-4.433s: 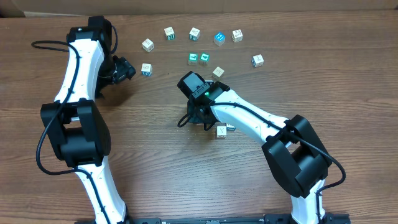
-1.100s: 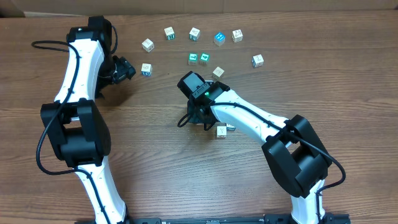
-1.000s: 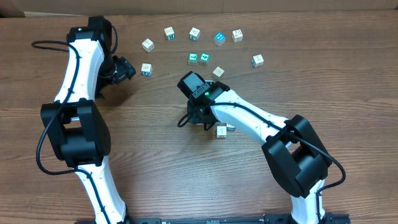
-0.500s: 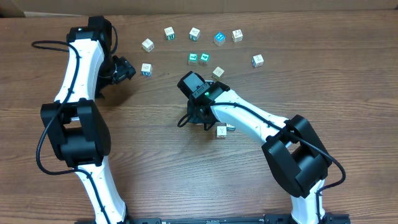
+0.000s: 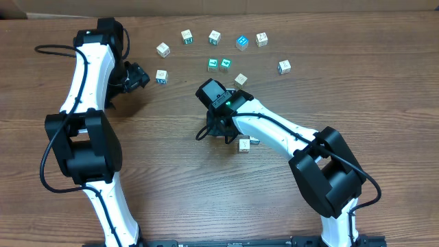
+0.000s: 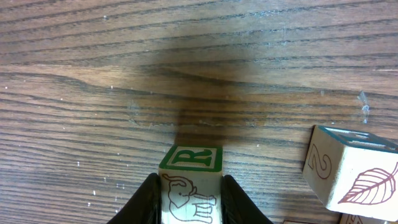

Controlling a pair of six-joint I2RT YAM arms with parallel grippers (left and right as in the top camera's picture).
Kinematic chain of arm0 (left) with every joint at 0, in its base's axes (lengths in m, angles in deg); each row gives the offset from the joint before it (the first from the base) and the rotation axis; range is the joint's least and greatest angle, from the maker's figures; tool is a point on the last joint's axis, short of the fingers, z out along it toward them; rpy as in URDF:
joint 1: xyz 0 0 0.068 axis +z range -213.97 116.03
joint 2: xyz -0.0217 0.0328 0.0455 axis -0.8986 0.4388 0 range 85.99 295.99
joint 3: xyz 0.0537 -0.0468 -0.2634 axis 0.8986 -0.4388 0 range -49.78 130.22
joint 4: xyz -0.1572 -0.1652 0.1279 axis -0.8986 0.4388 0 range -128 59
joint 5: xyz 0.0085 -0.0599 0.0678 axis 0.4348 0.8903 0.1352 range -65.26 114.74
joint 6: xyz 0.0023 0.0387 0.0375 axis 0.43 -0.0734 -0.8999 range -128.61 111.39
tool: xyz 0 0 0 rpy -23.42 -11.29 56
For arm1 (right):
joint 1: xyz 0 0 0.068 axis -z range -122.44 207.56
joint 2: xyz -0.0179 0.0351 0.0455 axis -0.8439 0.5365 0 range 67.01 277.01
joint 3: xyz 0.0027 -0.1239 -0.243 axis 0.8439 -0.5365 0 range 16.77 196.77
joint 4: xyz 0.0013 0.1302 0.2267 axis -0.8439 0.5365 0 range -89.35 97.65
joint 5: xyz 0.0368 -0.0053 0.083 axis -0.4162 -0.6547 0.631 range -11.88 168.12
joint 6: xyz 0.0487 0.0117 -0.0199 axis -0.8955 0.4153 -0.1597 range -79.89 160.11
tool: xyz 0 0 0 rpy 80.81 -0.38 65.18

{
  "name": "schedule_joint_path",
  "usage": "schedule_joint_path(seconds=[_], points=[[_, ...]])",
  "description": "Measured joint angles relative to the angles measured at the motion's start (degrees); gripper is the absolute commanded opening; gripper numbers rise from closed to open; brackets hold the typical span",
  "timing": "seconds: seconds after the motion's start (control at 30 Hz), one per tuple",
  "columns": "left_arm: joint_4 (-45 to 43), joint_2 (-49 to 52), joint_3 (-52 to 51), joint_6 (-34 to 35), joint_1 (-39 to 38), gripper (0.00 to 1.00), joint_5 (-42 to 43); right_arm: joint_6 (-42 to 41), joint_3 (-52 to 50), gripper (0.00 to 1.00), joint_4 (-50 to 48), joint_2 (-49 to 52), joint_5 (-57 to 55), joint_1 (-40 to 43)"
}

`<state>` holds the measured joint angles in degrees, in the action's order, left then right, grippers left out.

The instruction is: Form a circle

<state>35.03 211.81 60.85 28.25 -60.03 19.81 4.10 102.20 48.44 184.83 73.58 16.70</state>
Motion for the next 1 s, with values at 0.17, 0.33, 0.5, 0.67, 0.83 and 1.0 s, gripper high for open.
schedule_joint_path(seconds=[0.17,0.33,0.5,0.67,0.83,1.0], points=[[0.0,0.0,0.0,0.0,0.0,0.99,0.0,0.0,0.0,0.24,0.0,0.0,-0.02,0.0],[0.0,0.0,0.0,0.0,0.0,1.0,0.0,0.0,0.0,0.24,-0.02,0.0,-0.02,0.0],[0.0,0.0,0.0,0.0,0.0,0.99,0.0,0.02,0.0,0.24,0.0,0.0,-0.02,0.0],[0.0,0.0,0.0,0.0,0.0,0.99,0.0,0.0,0.0,0.23,-0.02,0.0,-0.02,0.0],[0.02,0.0,0.0,0.0,0.0,0.99,0.0,0.02,0.0,0.18,0.04,0.0,-0.11,0.0],[0.0,0.0,0.0,0.0,0.0,1.0,0.0,0.0,0.0,0.18,0.09,0.0,-0.11,0.0]])
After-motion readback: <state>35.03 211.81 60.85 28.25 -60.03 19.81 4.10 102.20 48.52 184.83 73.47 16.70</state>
